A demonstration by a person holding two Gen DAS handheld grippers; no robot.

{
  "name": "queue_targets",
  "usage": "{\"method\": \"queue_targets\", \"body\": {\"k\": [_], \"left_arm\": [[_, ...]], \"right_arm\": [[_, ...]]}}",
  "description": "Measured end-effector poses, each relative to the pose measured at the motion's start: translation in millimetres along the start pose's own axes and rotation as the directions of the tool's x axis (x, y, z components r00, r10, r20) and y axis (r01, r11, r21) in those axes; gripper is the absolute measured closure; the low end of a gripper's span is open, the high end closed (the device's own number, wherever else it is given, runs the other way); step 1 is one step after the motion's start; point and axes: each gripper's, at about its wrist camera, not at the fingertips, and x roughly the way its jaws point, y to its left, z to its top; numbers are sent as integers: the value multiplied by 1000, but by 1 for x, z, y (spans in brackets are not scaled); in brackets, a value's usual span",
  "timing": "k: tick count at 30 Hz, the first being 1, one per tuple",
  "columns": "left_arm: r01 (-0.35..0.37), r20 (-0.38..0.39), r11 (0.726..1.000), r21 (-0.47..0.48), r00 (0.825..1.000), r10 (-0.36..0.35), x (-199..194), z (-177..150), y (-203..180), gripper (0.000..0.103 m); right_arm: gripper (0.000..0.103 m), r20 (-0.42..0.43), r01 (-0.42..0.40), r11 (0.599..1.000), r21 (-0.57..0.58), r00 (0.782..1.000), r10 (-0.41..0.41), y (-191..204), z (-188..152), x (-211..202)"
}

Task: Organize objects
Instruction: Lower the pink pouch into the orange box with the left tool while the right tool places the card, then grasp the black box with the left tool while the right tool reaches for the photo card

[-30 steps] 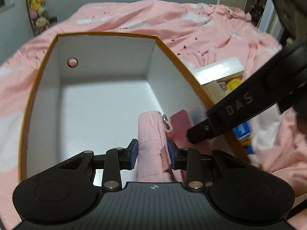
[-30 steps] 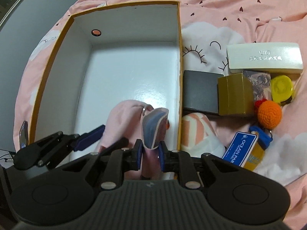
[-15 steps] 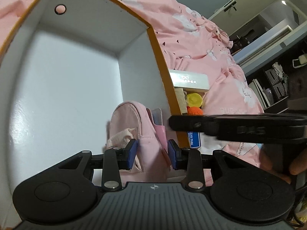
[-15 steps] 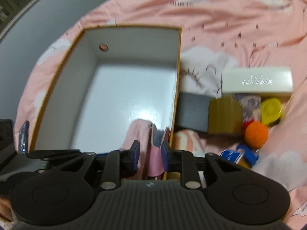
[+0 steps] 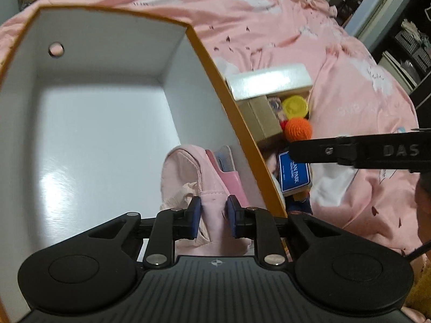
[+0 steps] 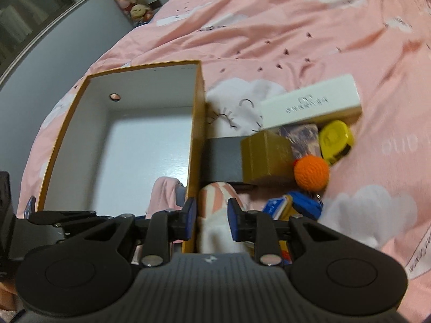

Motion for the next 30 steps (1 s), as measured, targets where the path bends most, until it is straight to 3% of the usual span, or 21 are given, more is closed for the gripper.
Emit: {"method": "queue_targets", "body": {"k": [4,8,14,19,22,26,30], "left_arm": [[-5,13,1000,-11,1000,5,-4,-1,0,77],[-6,11,1000,-5,1000,6,-9,2,2,68],[-10,28,1000,-5,1000,10,-16,8,0,56],[-15,68,999,48,998,11,-28,18,-7,52],[-9,91,991,131,996,-3,-34,31,-17,52],[-4,95,959,284,995,-24,-36,55,-36,49],[27,25,888,459,999,-43,-17,82,-54,41]], "right_arm": [[75,3,0,999,51,1000,0,-16,-5,0],[65,18,5,997,72,1000,-7,-29,-9,-6],[64,35,10,997,76,999,-13,-40,-11,-8],[64,39,20,998,54,999,-22,-48,-8,-9],[64,41,25,999,37,999,-26,-52,-2,-10],[64,33,6,999,32,999,-8,-61,12,-9],[64,35,27,1000,10,999,-27,-70,28,-6]]}}
